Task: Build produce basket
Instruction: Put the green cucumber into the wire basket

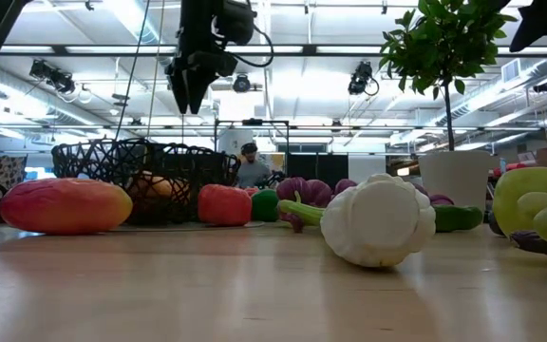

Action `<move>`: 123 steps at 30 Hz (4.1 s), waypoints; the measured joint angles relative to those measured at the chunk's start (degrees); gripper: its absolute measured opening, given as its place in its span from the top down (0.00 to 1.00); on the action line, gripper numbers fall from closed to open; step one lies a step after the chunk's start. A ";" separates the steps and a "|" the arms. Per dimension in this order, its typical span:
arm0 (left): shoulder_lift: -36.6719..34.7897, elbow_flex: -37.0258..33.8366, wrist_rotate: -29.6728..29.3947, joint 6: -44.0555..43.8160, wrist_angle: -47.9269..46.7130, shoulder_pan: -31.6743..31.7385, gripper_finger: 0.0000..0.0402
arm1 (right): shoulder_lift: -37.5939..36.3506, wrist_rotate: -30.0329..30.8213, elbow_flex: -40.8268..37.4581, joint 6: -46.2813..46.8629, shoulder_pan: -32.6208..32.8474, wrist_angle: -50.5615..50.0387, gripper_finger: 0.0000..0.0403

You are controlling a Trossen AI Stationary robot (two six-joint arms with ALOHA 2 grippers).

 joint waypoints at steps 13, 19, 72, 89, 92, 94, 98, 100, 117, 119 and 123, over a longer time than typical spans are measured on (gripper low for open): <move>-3.58 -0.04 7.78 -16.09 11.78 -14.01 0.21 | 0.93 -3.18 0.02 -1.60 -2.17 -4.70 0.34; -4.68 -0.04 7.71 -26.57 20.87 -22.60 0.21 | 1.76 -4.24 -3.91 -9.96 -2.03 -4.49 0.34; -15.28 -0.02 2.01 -30.37 26.59 -34.60 0.27 | 35.68 -13.18 -7.32 -87.82 -33.91 18.24 0.36; -15.21 -0.02 2.02 -27.01 20.56 -33.84 0.27 | 31.86 -17.59 -7.30 -77.94 -33.83 17.41 0.68; -15.21 -0.02 2.00 -25.82 20.65 -32.76 0.27 | 27.92 -18.97 -7.26 -74.25 -33.91 17.32 0.67; -15.43 -0.02 2.00 -24.22 20.47 -31.86 0.27 | 24.86 -19.62 -6.64 -71.21 -33.91 16.97 0.67; -16.71 -0.02 1.33 -20.66 18.39 -29.22 0.27 | 19.07 -19.44 -3.29 -65.43 -33.60 18.14 0.67; -17.66 0.05 -0.72 -19.61 16.61 -27.49 0.27 | 17.23 -18.51 -1.60 -62.79 -33.58 21.31 0.67; -22.45 -0.02 3.14 -16.84 30.11 -22.14 0.27 | 18.77 -17.29 0.42 -53.56 -33.36 57.64 0.66; -22.38 -0.02 4.86 -17.21 33.45 -22.16 0.27 | 18.53 -17.08 0.48 -53.10 -33.36 61.47 0.66; -22.38 -0.02 5.65 -17.96 38.41 -22.14 0.27 | 18.28 -16.93 0.48 -51.76 -33.39 68.28 0.66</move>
